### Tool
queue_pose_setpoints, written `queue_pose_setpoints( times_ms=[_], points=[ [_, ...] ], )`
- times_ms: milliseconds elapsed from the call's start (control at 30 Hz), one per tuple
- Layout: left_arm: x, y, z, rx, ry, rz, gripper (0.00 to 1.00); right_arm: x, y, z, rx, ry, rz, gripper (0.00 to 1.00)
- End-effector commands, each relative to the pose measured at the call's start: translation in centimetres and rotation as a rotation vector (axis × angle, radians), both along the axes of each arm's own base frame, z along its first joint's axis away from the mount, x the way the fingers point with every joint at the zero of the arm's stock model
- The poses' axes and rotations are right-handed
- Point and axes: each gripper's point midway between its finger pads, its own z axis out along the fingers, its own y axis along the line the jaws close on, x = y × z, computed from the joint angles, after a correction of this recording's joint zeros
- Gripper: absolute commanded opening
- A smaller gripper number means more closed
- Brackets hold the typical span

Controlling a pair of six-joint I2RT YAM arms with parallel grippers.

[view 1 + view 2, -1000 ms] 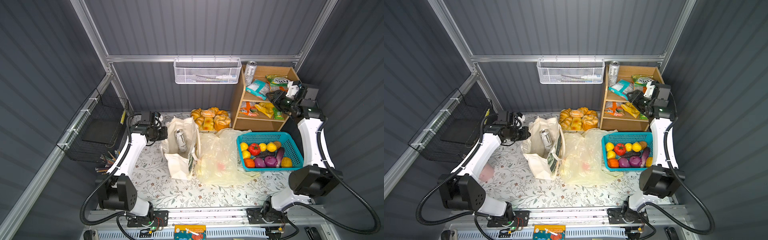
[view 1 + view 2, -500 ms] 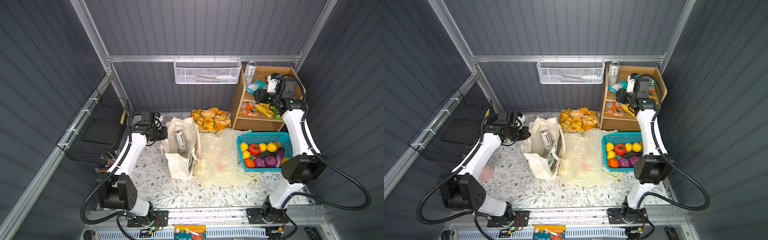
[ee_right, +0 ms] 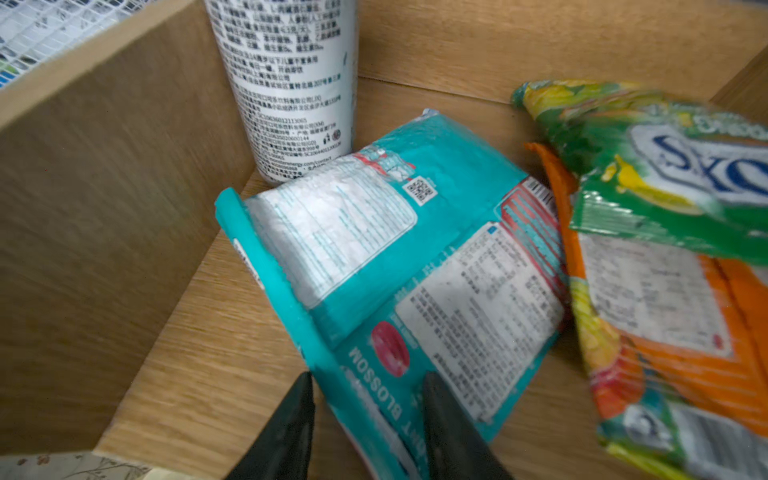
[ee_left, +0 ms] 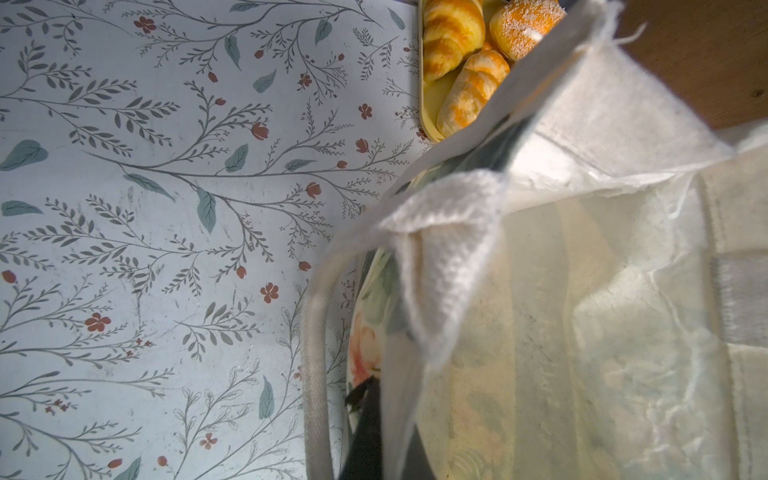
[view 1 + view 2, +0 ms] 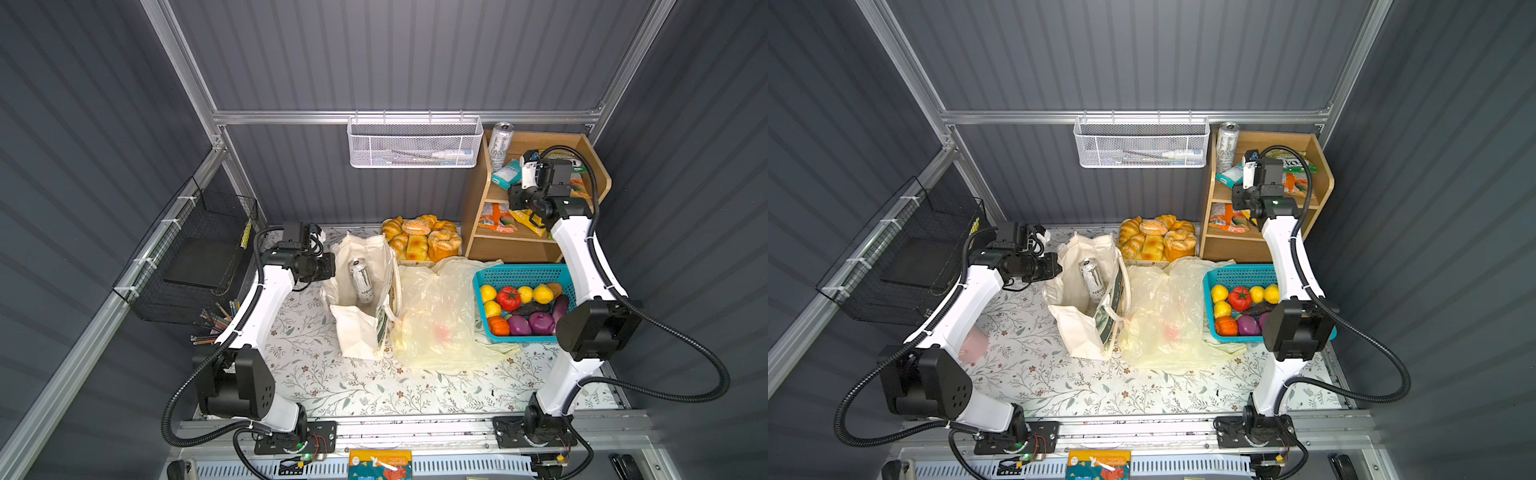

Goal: Place the mixed food into the grocery bags and tie them
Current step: 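Grasp the teal snack packet on the shelf with the right gripper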

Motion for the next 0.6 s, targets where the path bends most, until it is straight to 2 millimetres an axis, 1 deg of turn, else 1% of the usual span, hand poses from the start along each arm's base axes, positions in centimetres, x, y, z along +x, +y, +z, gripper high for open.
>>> queue_pose_setpoints(
  times_ms=[0, 67, 133, 200, 367, 567],
  points=[
    [0.2, -0.6, 0.3, -0.017, 0.009, -0.009, 0.0, -0.2, 0.2, -1.1, -0.048, 0.027, 0.006, 0.31],
    [0.2, -0.6, 0.3, -0.019, 0.009, -0.008, 0.0, -0.4, 0.2, -0.9, -0.046, 0.023, 0.011, 0.22],
    [0.2, -0.6, 0.5, -0.021, 0.006, -0.009, 0.0, -0.5, 0.4, -0.4, -0.041, 0.014, 0.021, 0.09],
    [0.2, -0.6, 0.5, -0.021, 0.005, -0.008, 0.0, -0.7, 0.6, 0.3, -0.031, 0.001, 0.029, 0.0],
    [0.1, -0.6, 0.5, -0.021, 0.005, -0.007, 0.0, -2.1, 1.6, 2.9, 0.014, -0.041, 0.074, 0.0],
    [0.1, -0.5, 0.3, -0.019, 0.007, -0.005, 0.0, -5.0, 3.5, 7.6, 0.122, -0.13, 0.158, 0.0]
  ],
)
